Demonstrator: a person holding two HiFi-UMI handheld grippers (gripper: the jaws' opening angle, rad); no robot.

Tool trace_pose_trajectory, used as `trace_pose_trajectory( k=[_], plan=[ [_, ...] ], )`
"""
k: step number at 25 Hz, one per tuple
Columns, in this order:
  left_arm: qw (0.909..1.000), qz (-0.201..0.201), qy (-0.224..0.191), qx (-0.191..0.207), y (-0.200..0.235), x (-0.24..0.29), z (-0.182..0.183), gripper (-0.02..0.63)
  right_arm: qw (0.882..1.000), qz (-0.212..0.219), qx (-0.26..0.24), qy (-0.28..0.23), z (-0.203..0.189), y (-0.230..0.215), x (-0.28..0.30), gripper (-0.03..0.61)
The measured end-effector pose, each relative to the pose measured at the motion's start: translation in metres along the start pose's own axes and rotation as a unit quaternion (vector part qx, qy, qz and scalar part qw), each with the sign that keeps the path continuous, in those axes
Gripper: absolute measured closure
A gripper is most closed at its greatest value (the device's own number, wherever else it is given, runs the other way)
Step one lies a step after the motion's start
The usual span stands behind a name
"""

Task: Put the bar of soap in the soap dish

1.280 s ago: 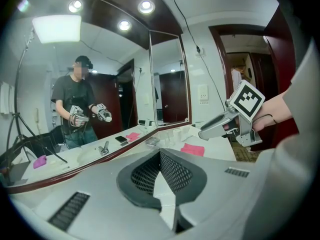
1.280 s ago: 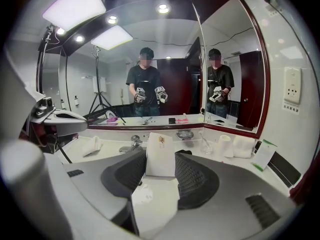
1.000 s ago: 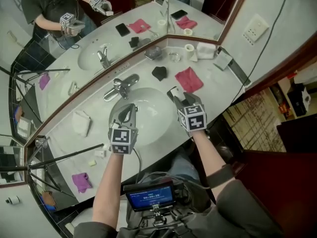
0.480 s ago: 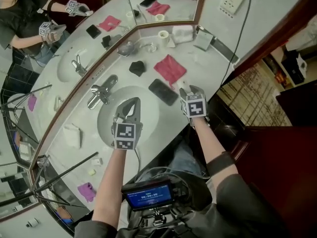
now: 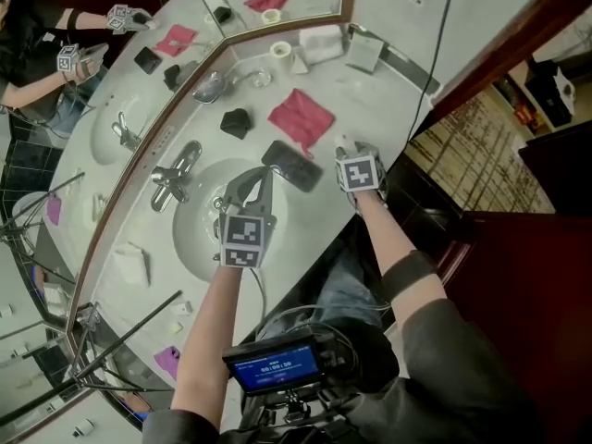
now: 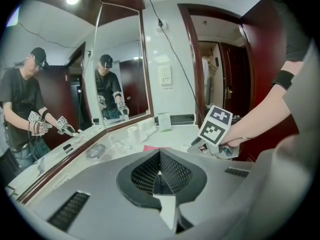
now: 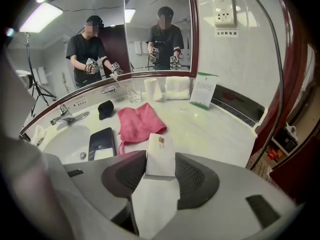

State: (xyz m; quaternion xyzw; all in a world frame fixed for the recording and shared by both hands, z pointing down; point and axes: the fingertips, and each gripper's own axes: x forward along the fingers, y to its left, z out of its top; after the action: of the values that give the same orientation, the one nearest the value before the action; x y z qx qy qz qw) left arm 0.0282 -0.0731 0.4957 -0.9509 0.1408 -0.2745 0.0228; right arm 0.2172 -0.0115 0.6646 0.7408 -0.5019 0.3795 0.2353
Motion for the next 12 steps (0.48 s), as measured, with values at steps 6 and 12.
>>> trace_pose_trajectory(
  k=[6, 12],
  plan=[
    [0.9999, -0.013, 0.005, 0.006, -0.007, 0.016, 0.0, 0.614, 0.999, 0.012, 0.008, 0.03, -0.016, 0.001, 0.022, 0.372],
    [0.9999, -0.013, 0.006, 0.003, -0.007, 0.017, -0.002, 0.614, 0.998, 0.008, 0.011, 0.055, -0.033, 0.001, 0.027, 0.365]
  ],
)
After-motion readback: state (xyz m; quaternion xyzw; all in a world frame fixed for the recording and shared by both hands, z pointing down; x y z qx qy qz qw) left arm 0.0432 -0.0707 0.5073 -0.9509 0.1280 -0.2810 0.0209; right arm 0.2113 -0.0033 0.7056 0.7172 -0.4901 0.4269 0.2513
